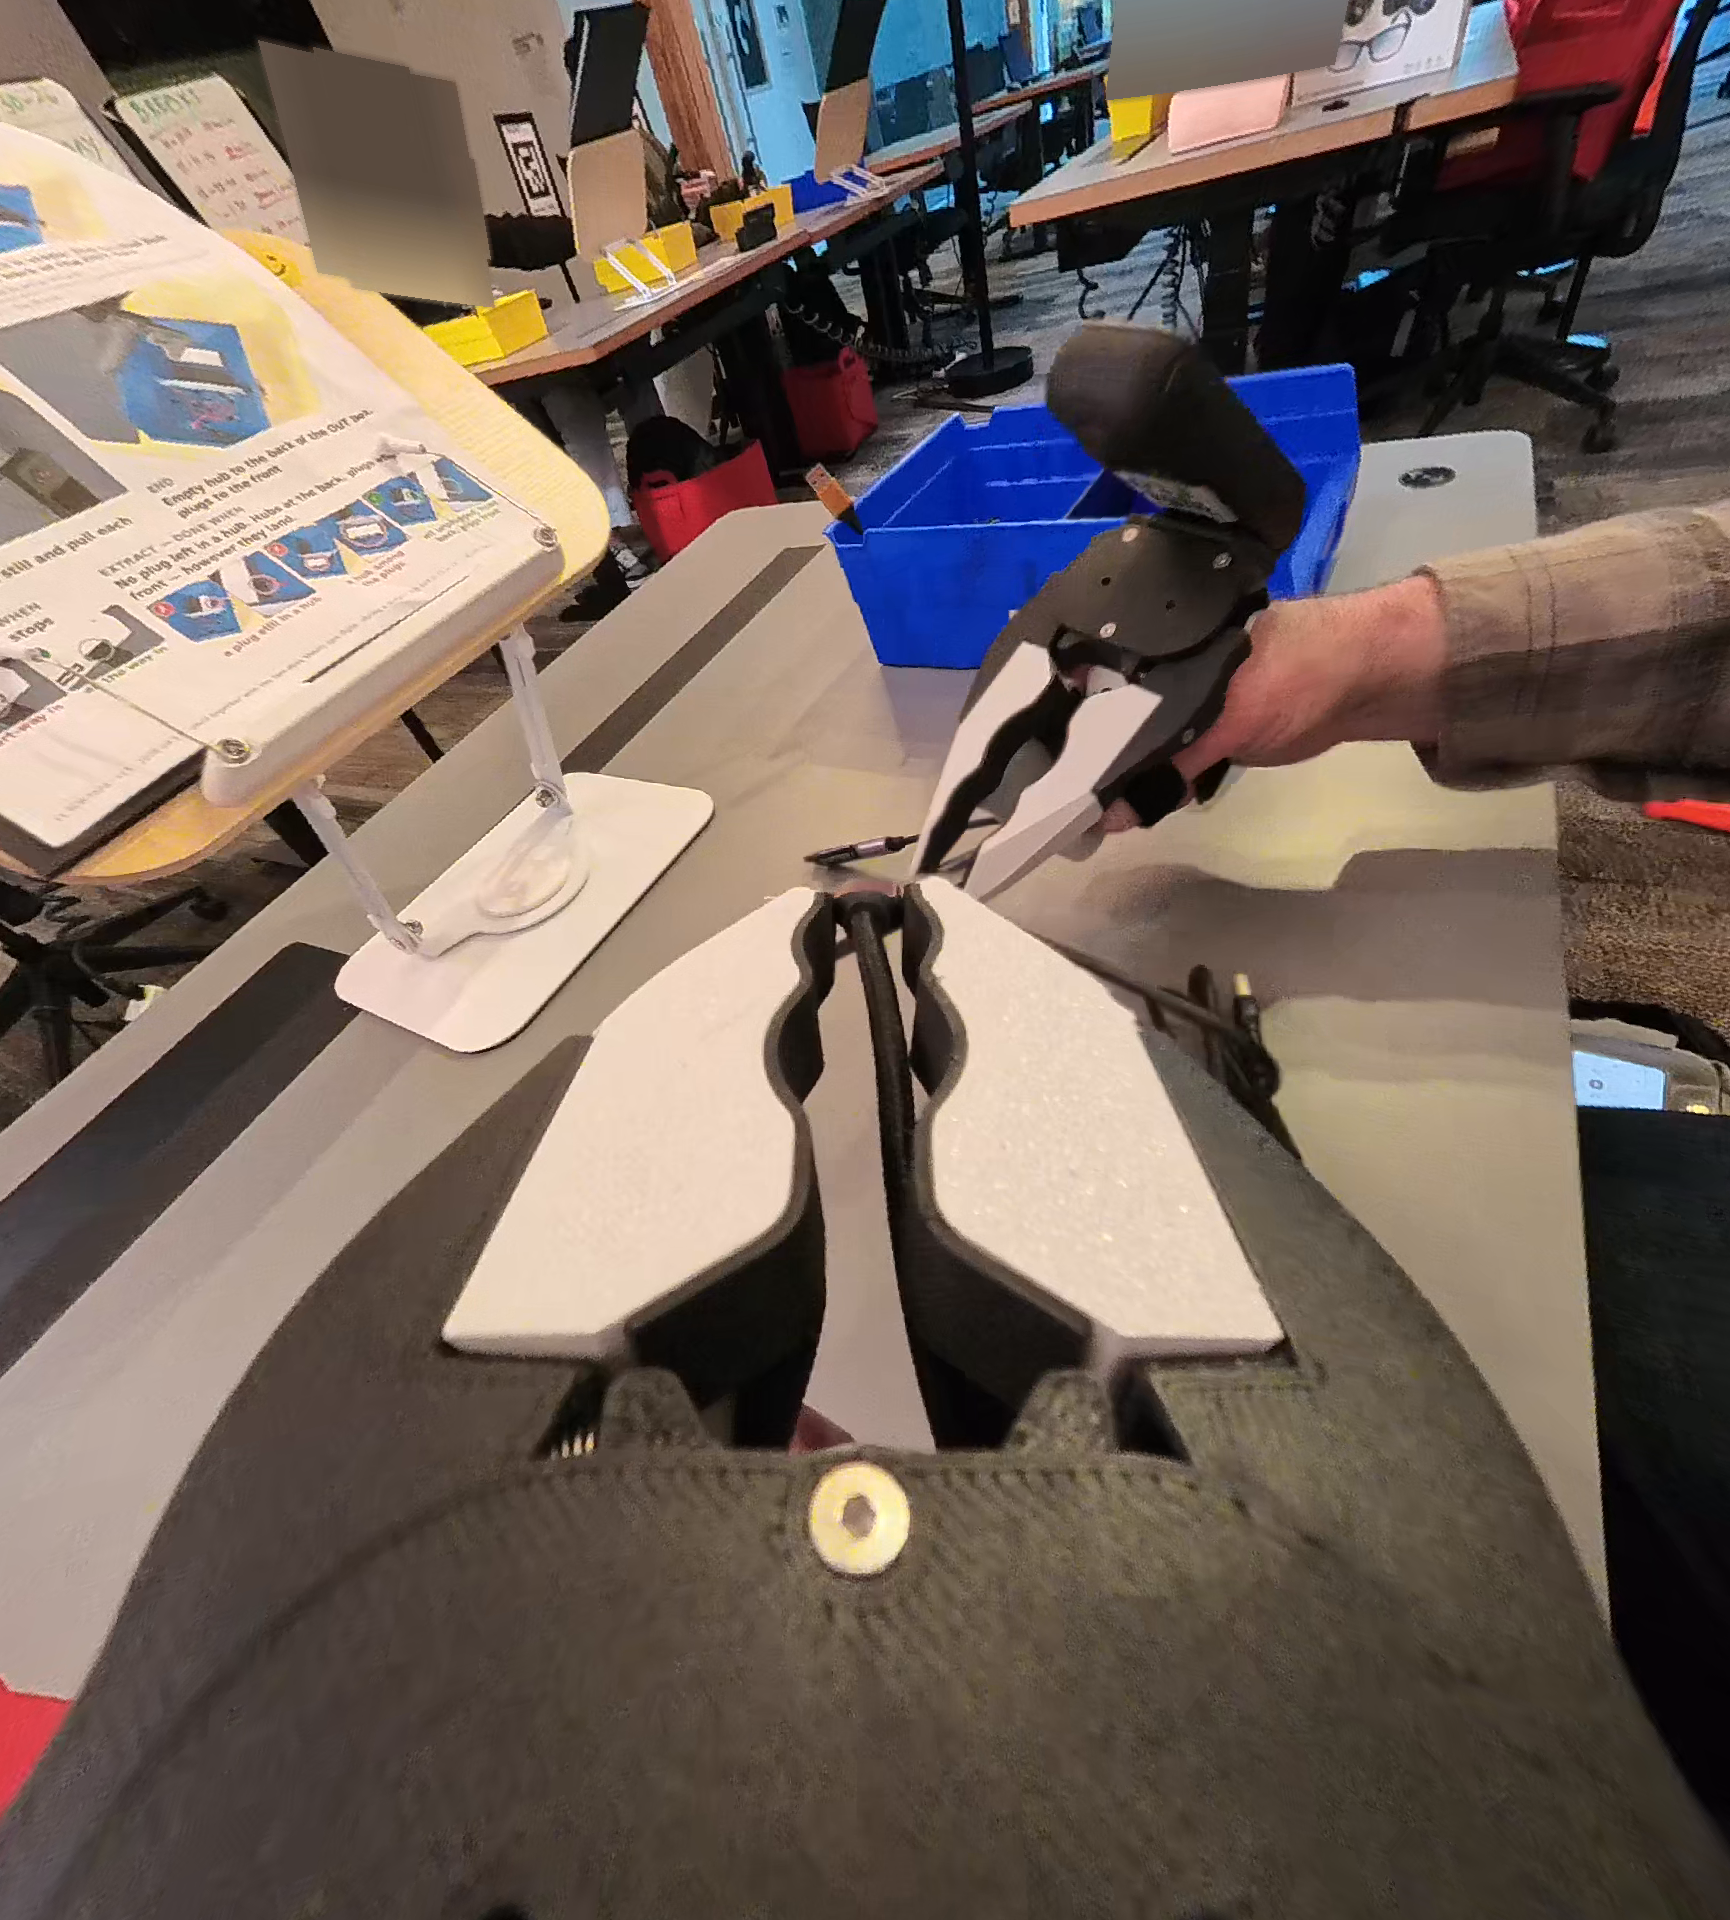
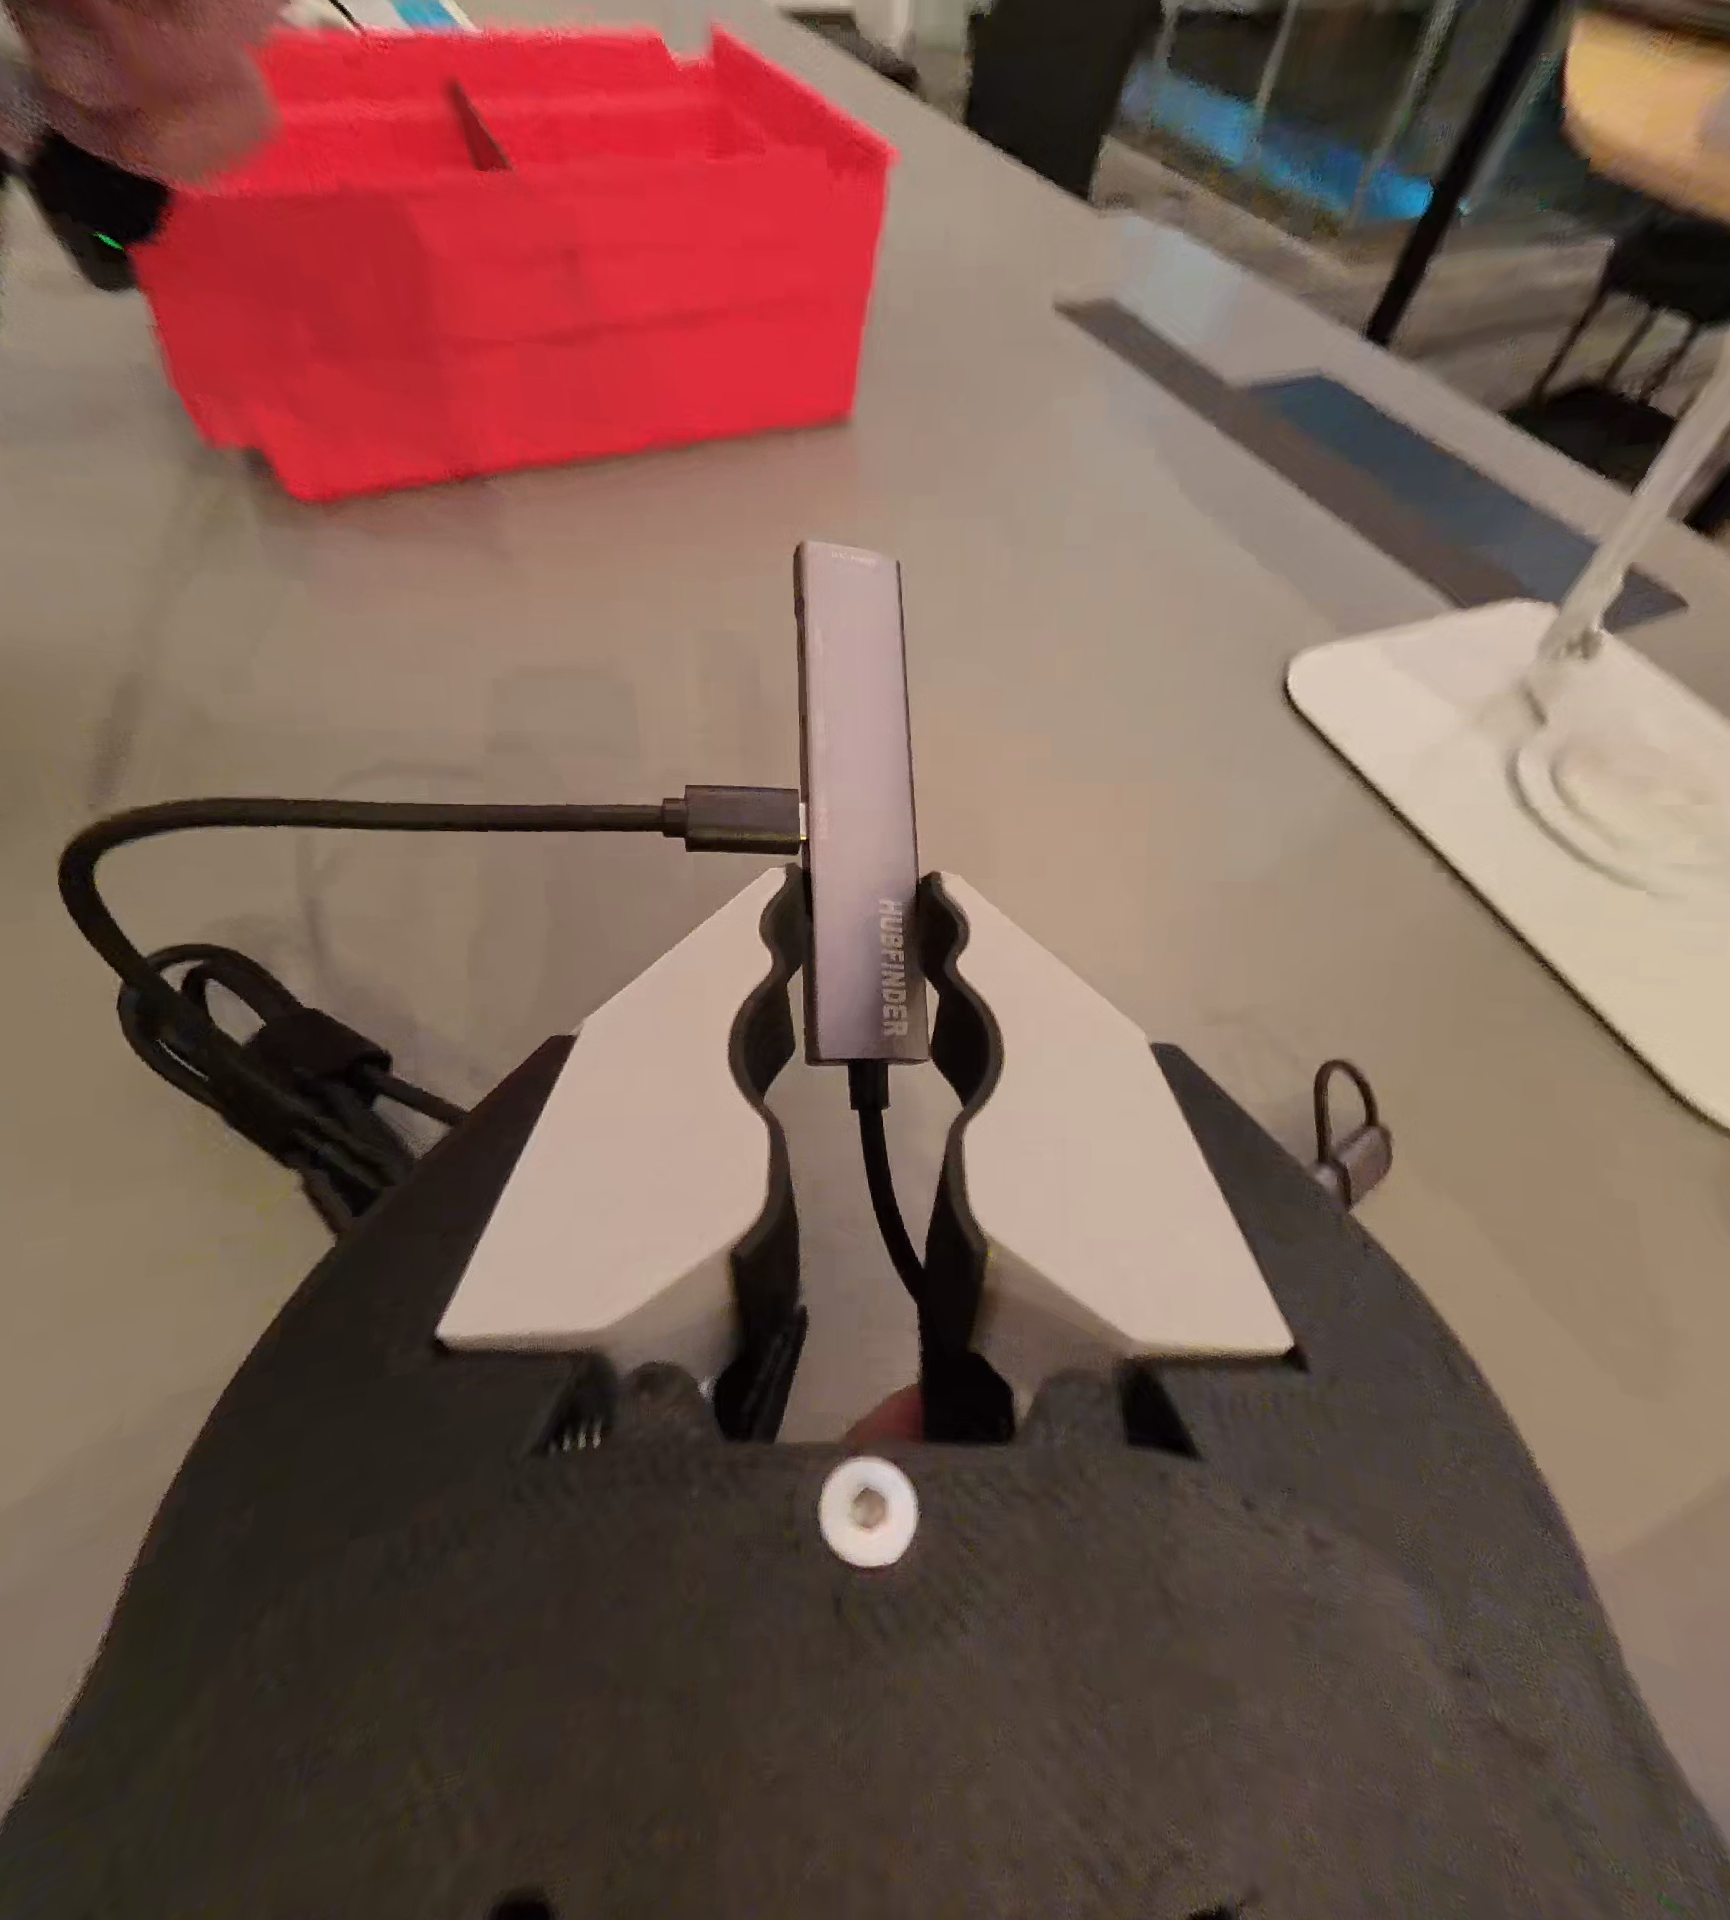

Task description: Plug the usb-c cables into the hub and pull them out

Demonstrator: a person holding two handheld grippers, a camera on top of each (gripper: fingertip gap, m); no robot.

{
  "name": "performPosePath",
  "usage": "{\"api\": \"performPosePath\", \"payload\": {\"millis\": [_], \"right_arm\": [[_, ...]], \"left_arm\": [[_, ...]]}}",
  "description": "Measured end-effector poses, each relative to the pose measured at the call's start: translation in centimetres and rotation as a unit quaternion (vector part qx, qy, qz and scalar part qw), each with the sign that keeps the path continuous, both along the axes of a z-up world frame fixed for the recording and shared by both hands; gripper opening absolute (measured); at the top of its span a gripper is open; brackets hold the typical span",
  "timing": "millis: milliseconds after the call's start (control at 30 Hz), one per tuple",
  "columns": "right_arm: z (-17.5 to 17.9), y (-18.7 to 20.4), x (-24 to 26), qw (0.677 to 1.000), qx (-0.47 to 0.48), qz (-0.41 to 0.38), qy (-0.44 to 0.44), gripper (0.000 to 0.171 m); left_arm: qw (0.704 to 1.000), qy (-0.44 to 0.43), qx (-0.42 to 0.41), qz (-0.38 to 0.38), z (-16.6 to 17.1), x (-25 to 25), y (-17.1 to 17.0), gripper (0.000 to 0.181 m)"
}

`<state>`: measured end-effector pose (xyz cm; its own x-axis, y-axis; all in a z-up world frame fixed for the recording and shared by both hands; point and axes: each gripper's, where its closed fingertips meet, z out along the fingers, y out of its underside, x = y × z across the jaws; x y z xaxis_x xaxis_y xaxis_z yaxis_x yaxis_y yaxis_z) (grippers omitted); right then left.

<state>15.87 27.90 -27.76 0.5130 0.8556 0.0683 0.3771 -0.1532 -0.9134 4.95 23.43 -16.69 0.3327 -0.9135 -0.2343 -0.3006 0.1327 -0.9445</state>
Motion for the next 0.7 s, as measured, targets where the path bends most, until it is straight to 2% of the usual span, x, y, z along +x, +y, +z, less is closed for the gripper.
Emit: {"api": "performPosePath", "payload": {"millis": [333,700], "right_arm": [[5.8,-0.9,-1.9,0.985,0.012,0.144,0.092,0.019],[7.5,-2.3,-4.2,0.968,0.023,0.231,0.093,0.019]], "left_arm": [[0.999,-0.038,-0.010,0.011,1.6,-0.8,1.0,0.012],[0.997,-0.067,-0.038,0.001,1.9,-1.1,1.3,0.012]]}}
